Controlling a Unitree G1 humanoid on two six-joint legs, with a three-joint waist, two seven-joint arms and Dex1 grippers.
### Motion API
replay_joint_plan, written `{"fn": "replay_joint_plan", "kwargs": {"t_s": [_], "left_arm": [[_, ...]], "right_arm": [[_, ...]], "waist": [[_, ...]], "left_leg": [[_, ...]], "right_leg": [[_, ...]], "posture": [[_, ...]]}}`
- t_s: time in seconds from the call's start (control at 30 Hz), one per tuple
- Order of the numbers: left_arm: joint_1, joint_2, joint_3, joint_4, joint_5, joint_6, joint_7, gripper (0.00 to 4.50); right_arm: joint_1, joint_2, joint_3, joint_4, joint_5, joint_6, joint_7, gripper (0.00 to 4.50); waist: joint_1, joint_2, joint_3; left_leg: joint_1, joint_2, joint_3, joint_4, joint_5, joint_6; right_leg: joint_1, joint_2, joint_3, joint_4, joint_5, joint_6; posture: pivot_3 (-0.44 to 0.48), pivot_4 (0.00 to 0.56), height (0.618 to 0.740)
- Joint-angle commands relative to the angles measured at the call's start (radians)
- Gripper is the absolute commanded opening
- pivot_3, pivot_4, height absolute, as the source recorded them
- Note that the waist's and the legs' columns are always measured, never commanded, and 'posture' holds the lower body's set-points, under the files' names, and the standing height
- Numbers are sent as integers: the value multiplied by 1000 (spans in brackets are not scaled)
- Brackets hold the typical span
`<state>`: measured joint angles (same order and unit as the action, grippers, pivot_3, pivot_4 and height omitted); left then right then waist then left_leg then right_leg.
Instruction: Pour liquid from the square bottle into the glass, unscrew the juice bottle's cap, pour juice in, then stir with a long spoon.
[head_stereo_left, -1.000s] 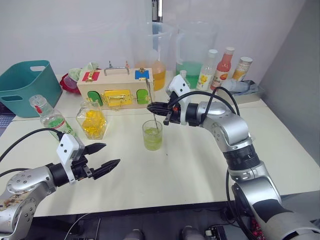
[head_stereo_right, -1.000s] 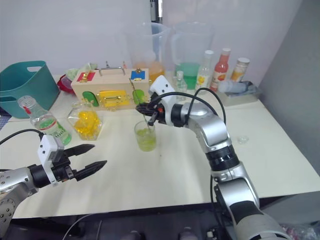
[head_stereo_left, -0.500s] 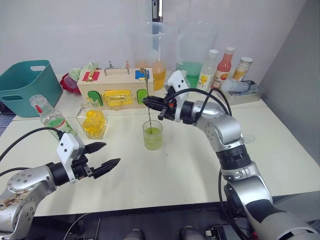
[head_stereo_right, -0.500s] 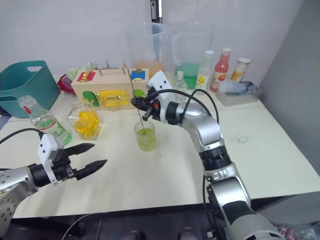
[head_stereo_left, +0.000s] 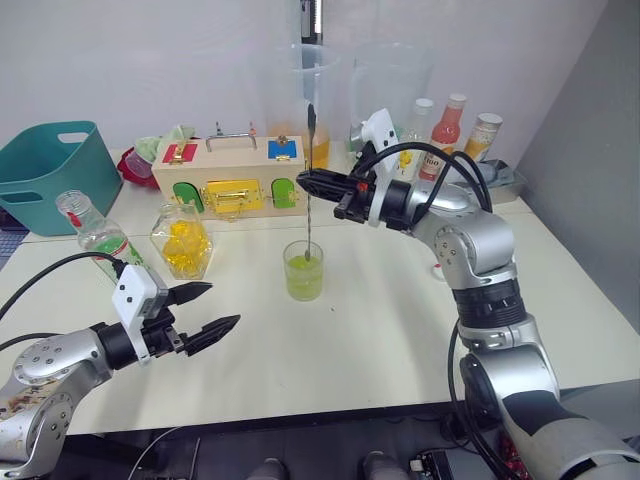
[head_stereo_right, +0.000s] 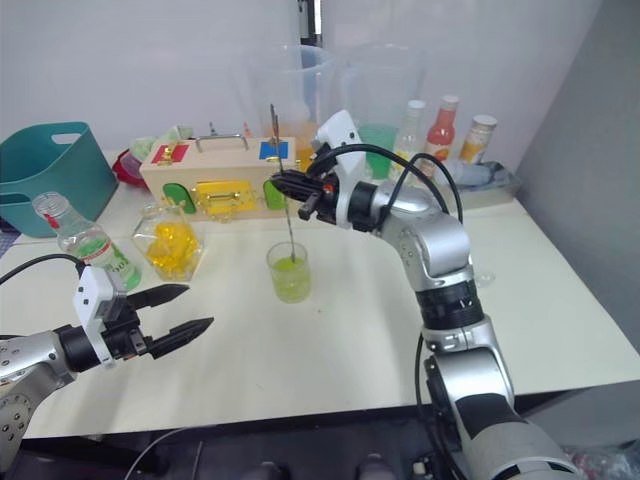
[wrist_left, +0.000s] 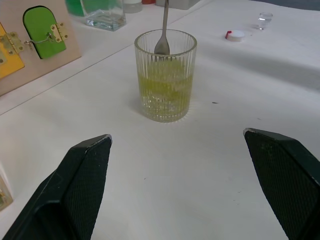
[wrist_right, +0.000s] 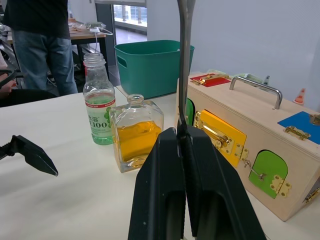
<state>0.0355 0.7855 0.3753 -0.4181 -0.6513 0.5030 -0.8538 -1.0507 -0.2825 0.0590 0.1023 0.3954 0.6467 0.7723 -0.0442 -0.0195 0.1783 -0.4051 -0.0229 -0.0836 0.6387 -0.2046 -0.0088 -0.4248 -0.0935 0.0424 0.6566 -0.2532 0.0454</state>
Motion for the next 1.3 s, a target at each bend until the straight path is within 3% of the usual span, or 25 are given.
{"fn": "replay_joint_plan", "kwargs": {"t_s": [0.03, 0.47, 0.9, 1.03, 1.17, 1.3], "left_arm": [[-15, 3, 5, -11, 2, -20, -7, 4480], [-16, 8, 39, 3, -12, -27, -27, 4480], [-36, 28, 55, 14, -48, -8, -74, 4480], [-62, 81, 83, 30, -104, 32, -134, 4480], [-90, 121, 79, 49, -105, 33, -165, 4480], [-98, 140, 72, 43, -128, 59, -188, 4480]], "right_arm": [[-23, -4, -33, -56, 35, 16, -6, 0], [-21, -4, -119, -100, 163, 174, -64, 0], [-111, -143, -259, -61, 339, 296, -20, 0], [-134, -327, -264, -36, 359, 386, 68, 0], [-56, -489, -204, -76, 359, 451, 174, 0], [6, -568, -161, -76, 344, 496, 209, 0]], "waist": [[0, 0, 0], [0, 0, 0], [2, 0, 0], [7, 0, 1], [8, 0, 1], [-1, 0, 0]], "left_leg": [[0, 0, 0, 0, 0, 0], [0, 0, 0, 0, 0, 0], [0, 0, 1, 0, 0, 0], [-1, 1, 1, 0, 0, 0], [-2, 1, 2, 0, -1, 2], [-1, 3, 4, 0, -1, 2]], "right_leg": [[0, 0, 0, 0, 0, 0], [0, 0, 0, 0, 0, 0], [1, 0, 0, -1, 0, 0], [0, 1, 0, -1, 0, 0], [2, 1, 0, -6, 0, 0], [2, 2, 1, -9, 0, 0]], "posture": [[0, 150, 740], [0, 150, 740], [0, 150, 740], [0, 150, 740], [0, 150, 740], [0, 150, 740]]}}
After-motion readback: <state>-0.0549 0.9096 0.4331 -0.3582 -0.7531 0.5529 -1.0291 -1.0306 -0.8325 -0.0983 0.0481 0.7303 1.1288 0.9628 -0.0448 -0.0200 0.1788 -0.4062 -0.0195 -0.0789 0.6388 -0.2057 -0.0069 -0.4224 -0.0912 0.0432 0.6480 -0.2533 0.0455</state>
